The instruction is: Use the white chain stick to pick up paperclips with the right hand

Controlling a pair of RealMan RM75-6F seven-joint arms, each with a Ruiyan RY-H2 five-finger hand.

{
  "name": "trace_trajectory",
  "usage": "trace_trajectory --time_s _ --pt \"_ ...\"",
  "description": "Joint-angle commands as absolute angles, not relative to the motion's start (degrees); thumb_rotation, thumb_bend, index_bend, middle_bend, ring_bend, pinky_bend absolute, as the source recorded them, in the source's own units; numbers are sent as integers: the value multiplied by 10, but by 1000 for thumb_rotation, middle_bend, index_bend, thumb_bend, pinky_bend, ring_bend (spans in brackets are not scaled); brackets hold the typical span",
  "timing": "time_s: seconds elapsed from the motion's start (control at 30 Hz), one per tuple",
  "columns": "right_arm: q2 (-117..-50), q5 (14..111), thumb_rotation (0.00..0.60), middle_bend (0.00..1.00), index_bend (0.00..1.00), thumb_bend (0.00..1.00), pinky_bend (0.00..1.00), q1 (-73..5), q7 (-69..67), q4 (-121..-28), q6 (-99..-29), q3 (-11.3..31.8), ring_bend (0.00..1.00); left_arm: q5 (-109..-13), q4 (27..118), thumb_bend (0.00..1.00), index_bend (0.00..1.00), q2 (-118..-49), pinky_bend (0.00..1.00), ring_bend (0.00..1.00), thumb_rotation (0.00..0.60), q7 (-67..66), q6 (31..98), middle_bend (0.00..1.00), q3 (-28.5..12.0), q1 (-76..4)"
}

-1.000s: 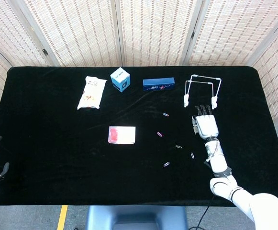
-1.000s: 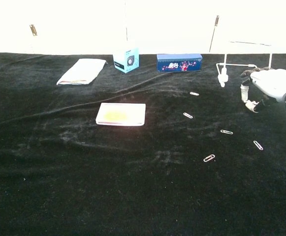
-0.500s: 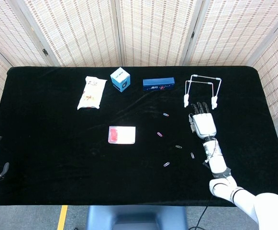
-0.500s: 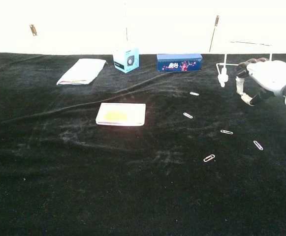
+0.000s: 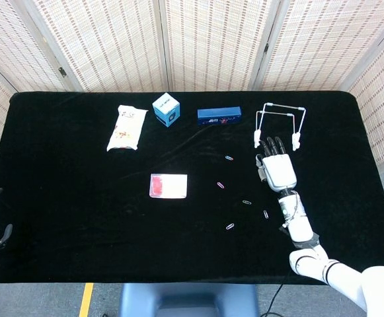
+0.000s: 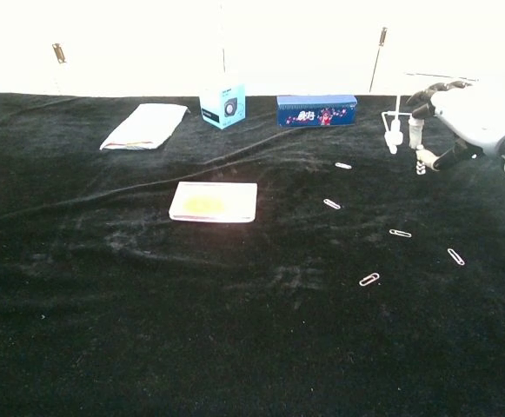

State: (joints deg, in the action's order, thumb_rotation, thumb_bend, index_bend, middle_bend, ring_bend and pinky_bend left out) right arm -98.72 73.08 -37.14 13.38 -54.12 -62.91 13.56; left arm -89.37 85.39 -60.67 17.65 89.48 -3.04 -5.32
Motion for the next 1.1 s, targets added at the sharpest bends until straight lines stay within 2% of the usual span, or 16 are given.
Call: trace_trajectory --time_s 0.03,0.47,0.83,1.1 --pt "-980 735 600 174 904 476 0 -369 133 -554 -638 137 53 -893 854 500 0 -607 5 0 600 176 895 0 -31 -53" --pt "-969 750 600 186 905 476 0 -375 131 -622 -653 139 61 -892 855 501 0 -607 4 0 600 176 893 0 -31 -53" --pt "-1021 702 600 191 905 476 0 -423 112 -540 -592 178 67 -888 851 501 0 -605 4 0 600 186 888 0 -32 -55" --pt "-1054 694 600 191 905 475 0 -457 86 -476 -560 188 67 -884 844 500 0 -602 4 0 600 203 887 0 -34 -56"
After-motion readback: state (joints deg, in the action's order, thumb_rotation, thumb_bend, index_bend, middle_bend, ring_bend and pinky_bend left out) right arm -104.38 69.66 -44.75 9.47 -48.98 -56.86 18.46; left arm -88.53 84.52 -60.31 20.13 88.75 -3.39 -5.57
